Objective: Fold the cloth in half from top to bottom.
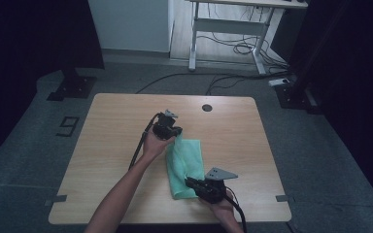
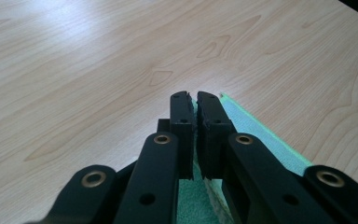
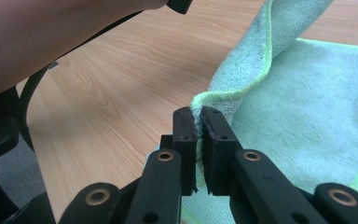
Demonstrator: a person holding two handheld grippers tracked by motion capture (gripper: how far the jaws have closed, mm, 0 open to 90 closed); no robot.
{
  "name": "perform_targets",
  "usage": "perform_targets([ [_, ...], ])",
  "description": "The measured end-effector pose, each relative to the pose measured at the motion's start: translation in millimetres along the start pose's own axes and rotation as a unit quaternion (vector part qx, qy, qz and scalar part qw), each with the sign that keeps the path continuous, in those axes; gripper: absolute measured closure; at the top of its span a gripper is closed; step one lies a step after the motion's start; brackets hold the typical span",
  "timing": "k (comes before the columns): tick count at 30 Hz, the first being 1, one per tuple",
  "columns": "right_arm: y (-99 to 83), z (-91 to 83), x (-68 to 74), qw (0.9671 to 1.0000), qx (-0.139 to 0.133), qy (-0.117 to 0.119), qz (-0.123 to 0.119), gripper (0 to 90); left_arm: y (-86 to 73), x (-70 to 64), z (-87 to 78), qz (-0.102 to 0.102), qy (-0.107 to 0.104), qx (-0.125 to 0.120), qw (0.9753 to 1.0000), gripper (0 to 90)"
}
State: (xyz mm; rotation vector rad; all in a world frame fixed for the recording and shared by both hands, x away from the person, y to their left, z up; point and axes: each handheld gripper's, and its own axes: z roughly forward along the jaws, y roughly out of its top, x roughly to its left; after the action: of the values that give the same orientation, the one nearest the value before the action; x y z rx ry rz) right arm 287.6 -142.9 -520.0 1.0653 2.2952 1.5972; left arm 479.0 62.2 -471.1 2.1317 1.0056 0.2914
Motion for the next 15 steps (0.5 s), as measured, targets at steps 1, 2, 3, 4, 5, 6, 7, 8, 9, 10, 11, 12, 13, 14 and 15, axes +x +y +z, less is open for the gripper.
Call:
perform_targets([
  [1,-1.4,-0.9,-0.7,1.0,0.001,-0.001,0.001,84.2,0.0,-1.0,1.5,0.0,-0.001,0.001,1.0,85.6],
  [2,-2.9,-2.1,-1.7,1.0,0.003,-0.002,0.003,84.2,-0.1,-2.0,3.2,0.001,-0.002,0.003,1.0,85.7],
  [3,-4.6,-3.2,-2.7,1.0,0.004,-0.005,0.005,84.2,-0.2,-3.2,5.3,0.002,-0.003,0.004,1.0,85.6],
  [4,-7.8,-5.3,-4.7,0.9999,0.007,-0.008,0.006,84.2,-0.2,-4.0,7.0,0.003,-0.004,0.006,1.0,85.6],
  [5,-9.3,-6.1,-5.6,0.9999,0.007,-0.009,0.007,84.2,-0.2,-4.8,8.6,0.005,-0.005,0.008,0.9999,85.7],
  [6,-10.7,-6.9,-6.4,0.9999,0.009,-0.01,0.007,84.2,-0.2,-6.0,10.4,0.004,-0.006,0.009,0.9999,85.6],
  [7,-10.7,-6.9,-6.4,0.9999,0.009,-0.01,0.007,84.2,0.0,-7.0,11.8,0.005,-0.007,0.011,0.9999,85.6],
  [8,-13.4,-8.0,-7.4,0.9998,0.012,-0.012,0.007,84.2,0.5,-9.2,13.9,0.008,-0.009,0.012,0.9999,85.6],
  [9,-13.4,-8.0,-7.4,0.9998,0.012,-0.012,0.007,84.2,0.5,-9.2,13.9,0.008,-0.009,0.012,0.9999,85.7],
  [10,-14.4,-8.5,-7.8,0.9998,0.013,-0.013,0.007,84.2,0.6,-10.4,15.0,0.006,-0.009,0.012,0.9999,85.7],
  [11,-15.1,-8.8,-8.1,0.9998,0.013,-0.014,0.007,84.2,0.9,-11.0,15.7,0.007,-0.009,0.013,0.9998,85.7],
  [12,-15.7,-9.5,-8.6,0.9998,0.014,-0.014,0.008,84.2,1.2,-11.6,16.4,0.007,-0.01,0.013,0.9998,85.6],
  [13,-15.7,-9.7,-8.5,0.9998,0.014,-0.015,0.008,84.2,1.8,-12.5,17.7,0.007,-0.011,0.013,0.9998,85.6],
  [14,-15.7,-9.7,-8.5,0.9998,0.014,-0.015,0.008,84.2,1.8,-12.5,17.7,0.007,-0.011,0.013,0.9998,85.6],
  [15,-15.6,-9.8,-8.4,0.9998,0.013,-0.014,0.007,84.2,2.2,-12.9,18.1,0.009,-0.011,0.014,0.9998,85.6],
])
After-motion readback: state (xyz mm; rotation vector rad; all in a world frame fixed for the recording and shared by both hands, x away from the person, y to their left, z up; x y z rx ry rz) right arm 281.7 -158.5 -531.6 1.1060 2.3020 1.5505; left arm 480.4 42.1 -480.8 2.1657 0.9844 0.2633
